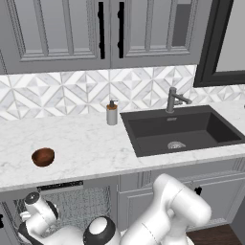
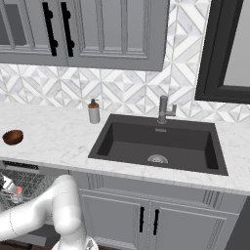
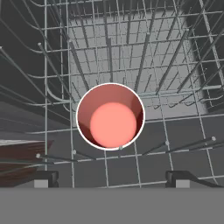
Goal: Pick up the cup and bowl from the counter, place them in the dishwasher, and close the dishwasher door.
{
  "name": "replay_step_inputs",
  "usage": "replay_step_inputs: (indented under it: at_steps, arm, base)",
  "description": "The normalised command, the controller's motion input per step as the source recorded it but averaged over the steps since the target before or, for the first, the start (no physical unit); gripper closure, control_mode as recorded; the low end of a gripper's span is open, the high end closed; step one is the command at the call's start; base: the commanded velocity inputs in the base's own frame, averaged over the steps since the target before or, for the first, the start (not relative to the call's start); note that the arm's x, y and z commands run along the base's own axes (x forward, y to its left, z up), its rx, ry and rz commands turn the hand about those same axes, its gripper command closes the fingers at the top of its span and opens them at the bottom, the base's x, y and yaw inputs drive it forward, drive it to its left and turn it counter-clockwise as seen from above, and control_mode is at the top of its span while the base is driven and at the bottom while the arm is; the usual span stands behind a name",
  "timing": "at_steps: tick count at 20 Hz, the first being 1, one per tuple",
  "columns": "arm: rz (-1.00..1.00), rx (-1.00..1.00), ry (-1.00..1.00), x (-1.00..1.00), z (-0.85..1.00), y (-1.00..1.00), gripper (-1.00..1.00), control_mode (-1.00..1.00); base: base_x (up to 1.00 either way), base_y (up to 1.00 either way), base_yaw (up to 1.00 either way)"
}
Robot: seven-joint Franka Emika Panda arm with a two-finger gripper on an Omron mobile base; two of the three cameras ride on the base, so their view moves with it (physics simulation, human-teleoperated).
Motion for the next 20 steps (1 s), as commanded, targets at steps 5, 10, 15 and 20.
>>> replay_step_inputs:
  at_steps: [5, 10, 15, 20]
  arm:
    - [0.0, -0.04, 0.01, -0.48, 0.0, 0.14, -1.0, -1.0]
    - [0.02, -0.09, -0.01, -0.32, 0.69, 0.06, -1.0, -1.0]
    - [0.02, -0.01, 0.03, -0.38, 0.91, 0.01, -1.0, -1.0]
    - [0.0, -0.01, 0.06, 0.11, 1.0, -0.16, -1.0, -1.0]
  base:
    - [0.0, 0.0, 0.0]
    - [0.0, 0.0, 0.0]
    - [0.0, 0.0, 0.0]
    - [0.0, 0.0, 0.0]
